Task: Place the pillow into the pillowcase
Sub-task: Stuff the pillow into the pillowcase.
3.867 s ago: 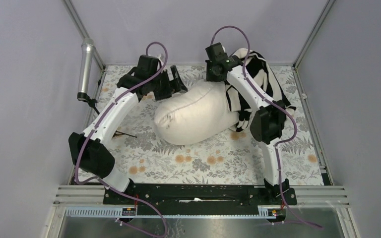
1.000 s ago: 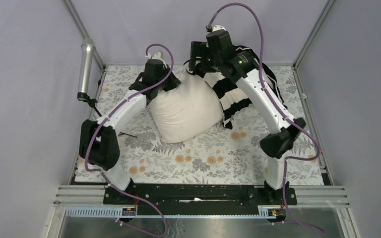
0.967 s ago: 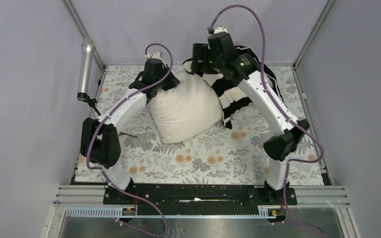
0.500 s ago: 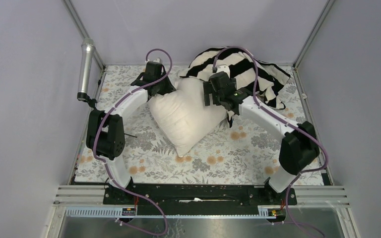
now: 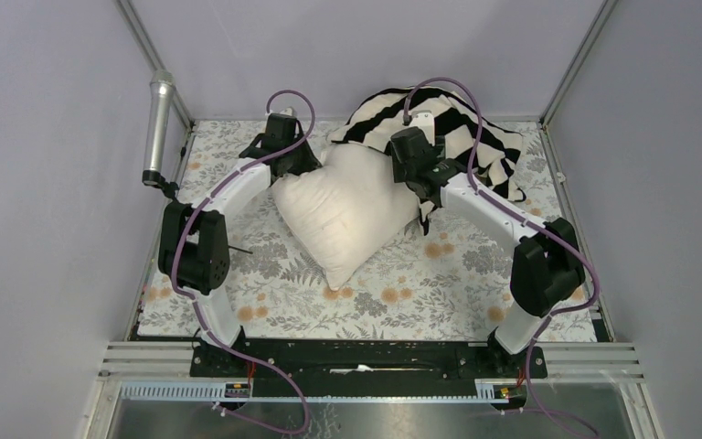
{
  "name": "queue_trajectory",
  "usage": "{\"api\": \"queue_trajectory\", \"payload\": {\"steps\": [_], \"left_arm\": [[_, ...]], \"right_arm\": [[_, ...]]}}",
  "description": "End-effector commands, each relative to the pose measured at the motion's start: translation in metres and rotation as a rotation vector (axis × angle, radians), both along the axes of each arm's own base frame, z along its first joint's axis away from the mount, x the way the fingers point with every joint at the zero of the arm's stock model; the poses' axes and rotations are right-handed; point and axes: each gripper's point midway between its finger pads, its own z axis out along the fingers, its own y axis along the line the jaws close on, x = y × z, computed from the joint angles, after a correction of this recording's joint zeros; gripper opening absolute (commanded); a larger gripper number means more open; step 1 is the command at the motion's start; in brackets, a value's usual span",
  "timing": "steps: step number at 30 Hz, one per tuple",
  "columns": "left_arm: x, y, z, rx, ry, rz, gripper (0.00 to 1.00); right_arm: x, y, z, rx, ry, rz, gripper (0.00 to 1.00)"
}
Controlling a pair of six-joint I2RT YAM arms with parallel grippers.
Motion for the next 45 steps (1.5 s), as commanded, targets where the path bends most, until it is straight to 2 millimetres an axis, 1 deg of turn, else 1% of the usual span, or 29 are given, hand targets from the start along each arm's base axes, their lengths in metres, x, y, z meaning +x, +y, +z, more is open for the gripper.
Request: {"api": "queue_trajectory", "payload": {"steps": [1, 3, 4, 6, 7, 8, 9, 10, 11, 12, 13, 14, 16, 19, 23, 24, 25, 26, 27, 29, 30, 32, 34, 37, 40, 41, 42, 44, 45], "left_arm": [[-0.009, 0.0, -0.011, 0.0, 0.04, -0.021, 0.0], [-0.009, 0.0, -0.01, -0.004, 0.039, -0.02, 0.0], [-0.009, -0.001, -0.009, -0.008, 0.035, -0.018, 0.0], [-0.009, -0.003, -0.01, -0.022, 0.036, -0.021, 0.0], [-0.009, -0.005, -0.011, -0.032, 0.043, -0.022, 0.0], [-0.009, -0.007, -0.012, -0.042, 0.046, -0.023, 0.0], [-0.008, -0.01, -0.012, -0.052, 0.043, -0.022, 0.0], [-0.008, -0.012, -0.014, -0.057, 0.042, -0.018, 0.0], [-0.007, -0.014, -0.014, -0.065, 0.037, -0.012, 0.0], [-0.007, -0.016, -0.014, -0.076, 0.038, -0.006, 0.0], [-0.006, -0.019, -0.014, -0.088, 0.037, -0.003, 0.0], [-0.006, -0.022, -0.012, -0.097, 0.034, -0.003, 0.0], [-0.006, -0.025, -0.007, -0.095, 0.021, -0.005, 0.0], [-0.005, -0.025, 0.001, -0.093, 0.005, -0.006, 0.0], [-0.004, -0.024, 0.027, -0.085, -0.048, -0.027, 0.02], [-0.005, -0.024, 0.037, -0.077, -0.064, -0.041, 0.12], [-0.005, -0.023, 0.049, -0.068, -0.086, -0.052, 0.29], [-0.008, -0.02, 0.065, -0.056, -0.114, -0.058, 0.51], [-0.011, -0.016, 0.078, -0.04, -0.138, -0.06, 0.66], [-0.023, -0.007, 0.099, -0.014, -0.173, -0.058, 0.92], [-0.032, -0.003, 0.106, -0.002, -0.184, -0.059, 0.98], [-0.05, 0.009, 0.115, 0.029, -0.197, -0.04, 0.99], [-0.071, 0.02, 0.116, 0.05, -0.194, -0.027, 0.99], [-0.105, 0.032, 0.12, 0.105, -0.206, -0.007, 0.99], [-0.141, 0.032, 0.106, 0.146, -0.175, -0.037, 0.99], [-0.154, 0.029, 0.095, 0.161, -0.146, -0.054, 0.99], [-0.168, 0.025, 0.082, 0.179, -0.12, -0.07, 0.99], [-0.192, 0.015, 0.052, 0.183, -0.053, -0.099, 0.99], [-0.202, 0.005, 0.04, 0.169, -0.034, -0.121, 0.99]], "right_arm": [[0.008, -0.019, 0.021, -0.046, -0.06, -0.069, 0.73], [0.01, -0.021, 0.016, -0.05, -0.048, -0.069, 0.61], [0.011, -0.019, 0.016, -0.044, -0.046, -0.061, 0.52], [0.011, -0.009, 0.021, -0.014, -0.037, -0.036, 0.26], [0.008, 0.002, 0.029, 0.002, -0.028, -0.014, 0.13], [0.001, 0.022, 0.044, 0.028, -0.037, 0.022, 0.02], [-0.013, 0.052, 0.059, 0.055, -0.042, 0.083, 0.0], [-0.033, 0.094, 0.077, 0.103, -0.057, 0.183, 0.0], [-0.055, 0.133, 0.091, 0.157, -0.056, 0.281, 0.0], [-0.081, 0.171, 0.097, 0.208, -0.032, 0.374, 0.0], [-0.093, 0.19, 0.097, 0.252, 0.006, 0.422, 0.0], [-0.096, 0.196, 0.094, 0.277, 0.031, 0.428, 0.0], [-0.09, 0.191, 0.083, 0.273, 0.034, 0.412, 0.0], [-0.077, 0.166, 0.064, 0.305, 0.084, 0.366, 0.0], [-0.061, 0.133, 0.065, 0.371, 0.086, 0.317, 0.0], [-0.058, 0.127, 0.064, 0.375, 0.089, 0.307, 0.0], [-0.057, 0.122, 0.063, 0.378, 0.093, 0.301, 0.0], [-0.055, 0.119, 0.062, 0.383, 0.098, 0.294, 0.0], [-0.054, 0.116, 0.061, 0.391, 0.101, 0.291, 0.0], [-0.054, 0.114, 0.062, 0.402, 0.097, 0.289, 0.0], [-0.053, 0.113, 0.062, 0.402, 0.096, 0.287, 0.0], [-0.053, 0.111, 0.064, 0.402, 0.09, 0.284, 0.04], [-0.055, 0.11, 0.066, 0.403, 0.084, 0.289, 0.11], [-0.056, 0.108, 0.069, 0.409, 0.075, 0.286, 0.14], [-0.058, 0.109, 0.07, 0.42, 0.081, 0.287, 0.16], [-0.059, 0.109, 0.071, 0.424, 0.079, 0.288, 0.2], [-0.061, 0.107, 0.073, 0.423, 0.075, 0.285, 0.29], [-0.066, 0.098, 0.072, 0.412, 0.063, 0.272, 0.66], [-0.07, 0.092, 0.069, 0.401, 0.065, 0.26, 0.8]]}}
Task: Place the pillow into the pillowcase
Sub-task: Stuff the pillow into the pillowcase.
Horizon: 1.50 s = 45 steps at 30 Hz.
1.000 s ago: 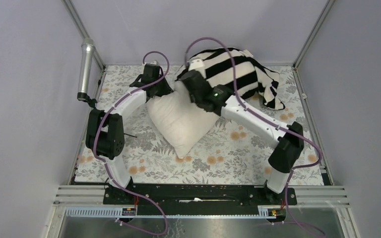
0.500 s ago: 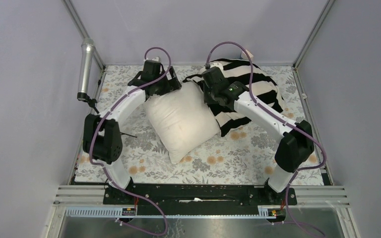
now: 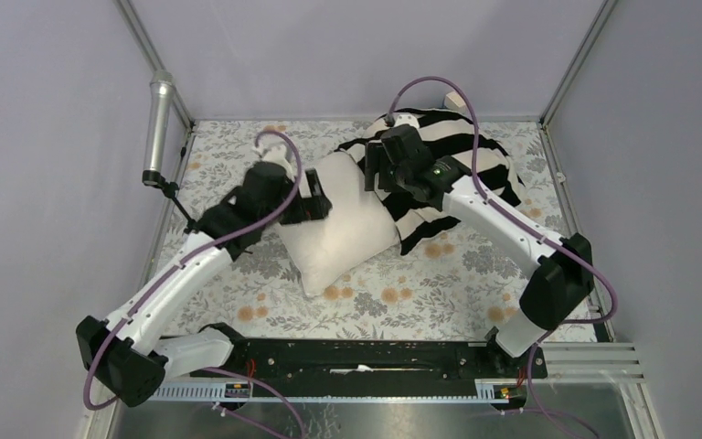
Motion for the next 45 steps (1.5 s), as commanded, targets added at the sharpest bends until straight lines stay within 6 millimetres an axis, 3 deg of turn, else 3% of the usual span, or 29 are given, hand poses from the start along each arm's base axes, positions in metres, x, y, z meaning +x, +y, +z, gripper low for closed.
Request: {"api": "queue_trajectory", "payload": {"steps": [1, 2, 4, 7, 9, 15, 18, 22, 24, 26, 27, 30, 33, 36, 39, 41, 42, 43, 45], "left_arm": [[-0.046, -0.009, -0.087, 0.092, 0.201, -0.012, 0.99], [-0.051, -0.015, -0.102, 0.077, 0.224, -0.022, 0.99], [-0.056, -0.024, -0.123, 0.02, 0.251, -0.031, 0.99], [-0.048, -0.023, -0.139, 0.005, 0.247, 0.011, 0.98], [-0.042, -0.022, -0.144, 0.018, 0.244, 0.036, 0.9], [-0.032, -0.026, -0.149, 0.003, 0.239, 0.053, 0.25], [-0.031, -0.026, -0.151, -0.011, 0.245, 0.051, 0.01], [-0.03, -0.024, -0.144, -0.03, 0.236, 0.056, 0.0], [-0.029, -0.023, -0.139, -0.029, 0.229, 0.052, 0.0], [-0.029, -0.024, -0.135, -0.031, 0.224, 0.046, 0.0], [-0.029, -0.026, -0.133, -0.037, 0.225, 0.036, 0.0], [-0.026, -0.028, -0.126, -0.047, 0.213, 0.035, 0.0], [-0.016, -0.038, -0.109, -0.086, 0.174, 0.018, 0.0], [0.006, -0.048, -0.08, -0.145, 0.124, 0.013, 0.0], [0.028, -0.064, -0.038, -0.213, 0.06, -0.013, 0.0], [0.026, -0.082, -0.006, -0.24, 0.007, -0.071, 0.0], [0.02, -0.091, 0.008, -0.239, -0.012, -0.099, 0.0], [0.007, -0.098, 0.015, -0.219, -0.009, -0.124, 0.0], [-0.015, -0.102, 0.032, -0.224, -0.017, -0.155, 0.0]], "right_arm": [[-0.015, -0.015, 0.027, 0.044, -0.067, -0.023, 0.92], [-0.018, -0.021, 0.024, 0.033, -0.063, -0.035, 0.98], [-0.03, -0.033, 0.015, 0.009, -0.049, -0.053, 1.0], [-0.051, -0.052, 0.0, -0.034, -0.052, -0.086, 1.0], [-0.061, -0.059, -0.015, -0.027, -0.05, -0.087, 1.0], [-0.076, -0.044, -0.061, 0.087, -0.11, 0.007, 0.99], [-0.067, -0.051, -0.075, 0.063, -0.161, -0.036, 1.0], [-0.058, -0.048, -0.099, 0.015, -0.144, -0.037, 1.0], [-0.051, -0.058, -0.105, -0.048, -0.12, -0.105, 0.98], [-0.051, -0.074, -0.104, -0.142, -0.083, -0.177, 0.86], [-0.051, -0.079, -0.095, -0.181, -0.088, -0.2, 0.74], [-0.063, -0.076, -0.058, -0.274, -0.133, -0.189, 0.27], [-0.084, -0.047, -0.026, -0.183, -0.131, -0.058, 0.01], [-0.119, 0.011, 0.019, -0.048, -0.161, 0.187, 0.0], [-0.145, 0.061, 0.03, -0.008, -0.105, 0.404, 0.0], [-0.147, 0.072, 0.046, -0.002, -0.124, 0.459, 0.0], [-0.142, 0.071, 0.067, 0.007, -0.168, 0.453, 0.0], [-0.137, 0.068, 0.104, 0.037, -0.238, 0.433, 0.0], [-0.129, 0.056, 0.161, 0.084, -0.324, 0.408, 0.0]]}}
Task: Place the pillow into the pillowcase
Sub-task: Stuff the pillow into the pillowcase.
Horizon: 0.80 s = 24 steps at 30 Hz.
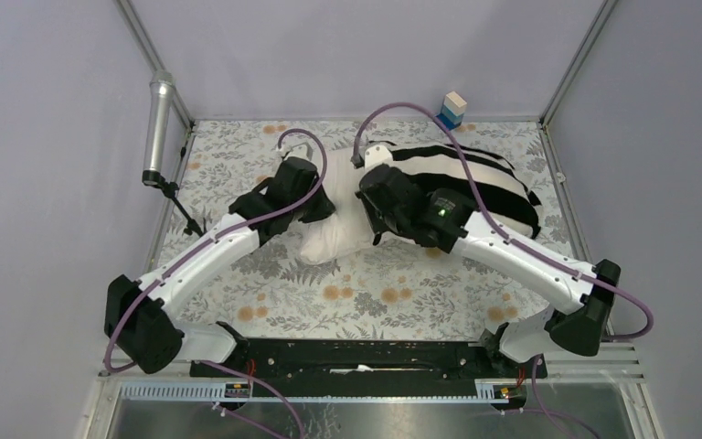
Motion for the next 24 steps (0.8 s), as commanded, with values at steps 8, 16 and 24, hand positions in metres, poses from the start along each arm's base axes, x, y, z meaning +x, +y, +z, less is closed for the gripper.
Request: {"api": "queue_trajectory", "payload": {"steps": [8, 16, 24], "left_arm": [[-0.112, -0.076, 0.144, -0.292, -0.084, -0.415, 0.25], [-0.052, -0.059, 0.21, -0.319, -0.193, -0.485, 0.96], [0.016, -0.019, 0.214, -0.127, -0.273, -0.32, 0.99]], "right_arm": [[0.016, 0.011, 0.24, 0.445, -0.236, 0.133, 0.0], [0.134, 0.008, 0.099, 0.399, 0.151, -0.049, 0.0], [0.223, 0.004, -0.044, 0.34, 0.302, -0.205, 0.0]]}}
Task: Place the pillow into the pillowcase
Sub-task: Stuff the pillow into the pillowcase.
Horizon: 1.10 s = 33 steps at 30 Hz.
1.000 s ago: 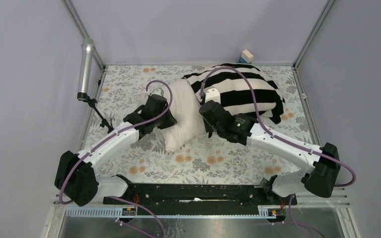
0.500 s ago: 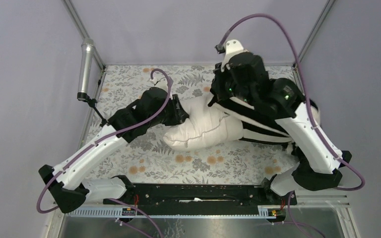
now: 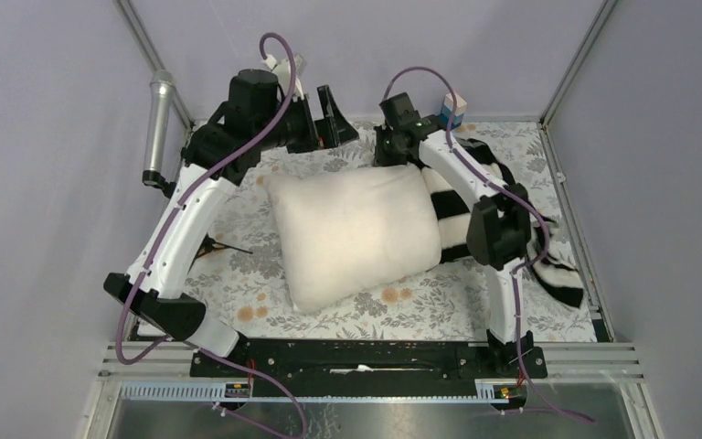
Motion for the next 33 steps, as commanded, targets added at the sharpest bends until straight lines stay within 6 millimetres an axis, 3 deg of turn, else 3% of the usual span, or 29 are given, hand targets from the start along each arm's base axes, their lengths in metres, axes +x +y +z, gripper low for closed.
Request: {"api": "queue_trajectory", "payload": {"steps": [1, 5, 8, 12, 13, 15, 17, 19, 22, 27, 33], "left_arm": [[-0.004, 0.025, -0.021, 0.133, -0.032, 0.057, 0.99], [-0.018, 0.069, -0.11, 0.262, 0.065, 0.234, 0.99], [-0.021, 0.093, -0.168, 0.297, 0.12, 0.335, 0.99], [-0.018, 0.086, -0.221, 0.25, 0.207, 0.35, 0.99], [-0.017, 0.088, -0.229, 0.246, 0.216, 0.37, 0.99], [-0.015, 0.092, -0.239, 0.243, 0.218, 0.404, 0.99], [-0.015, 0.095, -0.247, 0.245, 0.225, 0.428, 0.96], [-0.016, 0.096, -0.257, 0.244, 0.236, 0.436, 0.91], [-0.016, 0.094, -0.265, 0.227, 0.252, 0.436, 0.8], [-0.015, 0.088, -0.274, 0.202, 0.272, 0.424, 0.45], [-0.018, 0.087, -0.281, 0.199, 0.281, 0.413, 0.19]], "right_arm": [[0.033, 0.018, 0.023, 0.108, -0.091, -0.01, 0.0], [0.044, 0.013, 0.055, 0.101, -0.167, -0.05, 0.02], [0.049, 0.011, 0.089, 0.109, -0.238, -0.064, 0.12], [0.057, 0.004, 0.14, 0.124, -0.34, -0.107, 0.61], [0.056, -0.003, 0.145, 0.106, -0.349, -0.127, 0.73], [0.05, -0.022, 0.15, 0.036, -0.357, -0.173, 0.87], [0.037, -0.044, 0.146, -0.057, -0.354, -0.214, 0.9], [0.019, -0.069, 0.143, -0.138, -0.361, -0.253, 0.86], [-0.004, -0.087, 0.109, -0.212, -0.334, -0.257, 0.74], [-0.02, -0.103, 0.058, -0.28, -0.297, -0.251, 0.72], [-0.013, -0.096, 0.036, -0.319, -0.281, -0.217, 0.7]]}}
